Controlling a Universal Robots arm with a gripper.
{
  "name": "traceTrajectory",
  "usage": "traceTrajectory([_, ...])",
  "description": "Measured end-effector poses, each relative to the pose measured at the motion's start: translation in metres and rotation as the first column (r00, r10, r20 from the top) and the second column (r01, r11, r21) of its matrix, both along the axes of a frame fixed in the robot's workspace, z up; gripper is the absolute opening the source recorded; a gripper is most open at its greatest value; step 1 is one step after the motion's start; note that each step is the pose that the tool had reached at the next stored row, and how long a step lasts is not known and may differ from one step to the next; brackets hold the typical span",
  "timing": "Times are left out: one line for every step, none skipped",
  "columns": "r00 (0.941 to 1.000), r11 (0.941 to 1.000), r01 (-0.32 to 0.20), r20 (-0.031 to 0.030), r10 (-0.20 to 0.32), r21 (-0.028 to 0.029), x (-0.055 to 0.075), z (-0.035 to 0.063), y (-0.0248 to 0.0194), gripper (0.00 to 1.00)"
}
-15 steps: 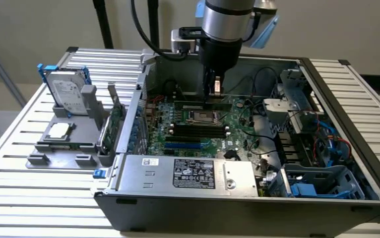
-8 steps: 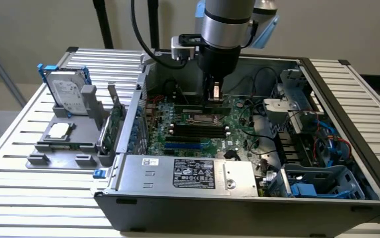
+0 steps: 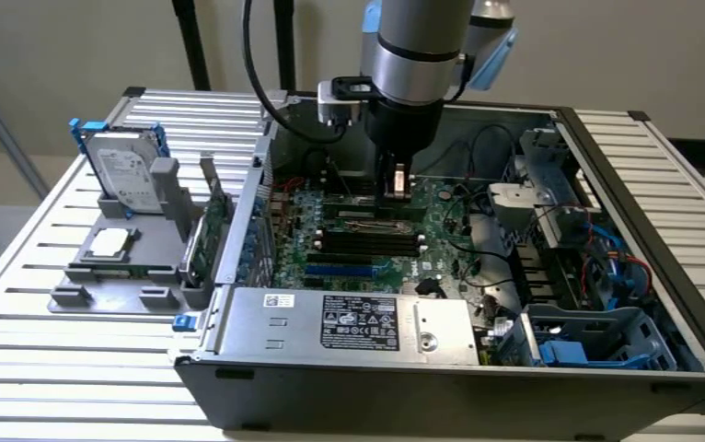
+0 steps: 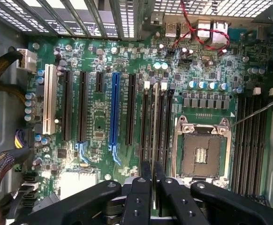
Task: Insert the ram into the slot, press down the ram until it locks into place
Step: 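Insert the ram into the slot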
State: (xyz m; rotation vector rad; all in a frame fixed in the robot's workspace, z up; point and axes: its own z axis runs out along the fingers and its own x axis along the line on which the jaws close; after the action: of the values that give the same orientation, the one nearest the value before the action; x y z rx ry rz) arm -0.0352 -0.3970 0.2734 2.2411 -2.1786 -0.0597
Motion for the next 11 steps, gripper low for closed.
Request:
traceTrajectory([1.0000, 1.0000, 0.001, 0.0001, -0.001, 0.0001, 0.000, -0.0018, 0.0000, 0.14])
traceTrajectory([1.0000, 1.0000, 0.001, 0.0000, -0.001, 0.0000, 0.000, -0.0036, 0.0000, 0.14])
traceTrajectory([1.0000, 1.0000, 0.002, 0.0000, -0.002, -0.0002, 0.000, -0.0055, 0.0000, 0.14])
traceTrajectory([1.0000, 1.0000, 0.003, -0.0001, -0.003, -0.0005, 0.000, -0.0072, 0.0000, 0.14])
traceTrajectory([1.0000, 1.0000, 0.004, 0.0000, -0.004, -0.0008, 0.000, -0.0090, 0.0000, 0.14])
traceTrajectory([1.0000, 1.0000, 0.005, 0.0000, -0.005, -0.0012, 0.001, -0.0108, 0.0000, 0.14])
traceTrajectory([1.0000, 1.0000, 0.006, 0.0001, -0.006, -0.0017, 0.001, -0.0127, 0.0000, 0.14])
traceTrajectory([1.0000, 1.0000, 0.007, 0.0000, -0.007, -0.0026, 0.001, -0.0145, 0.0000, 0.14])
traceTrajectory([1.0000, 1.0000, 0.008, 0.0000, -0.008, -0.0036, 0.001, -0.0161, 0.0000, 0.14])
traceTrajectory([1.0000, 1.0000, 0.009, 0.0000, -0.009, -0.0047, 0.001, -0.0176, 0.0000, 0.14])
traceTrajectory([1.0000, 0.9999, 0.009, 0.0000, -0.009, -0.0058, 0.001, -0.0191, 0.0000, 0.14])
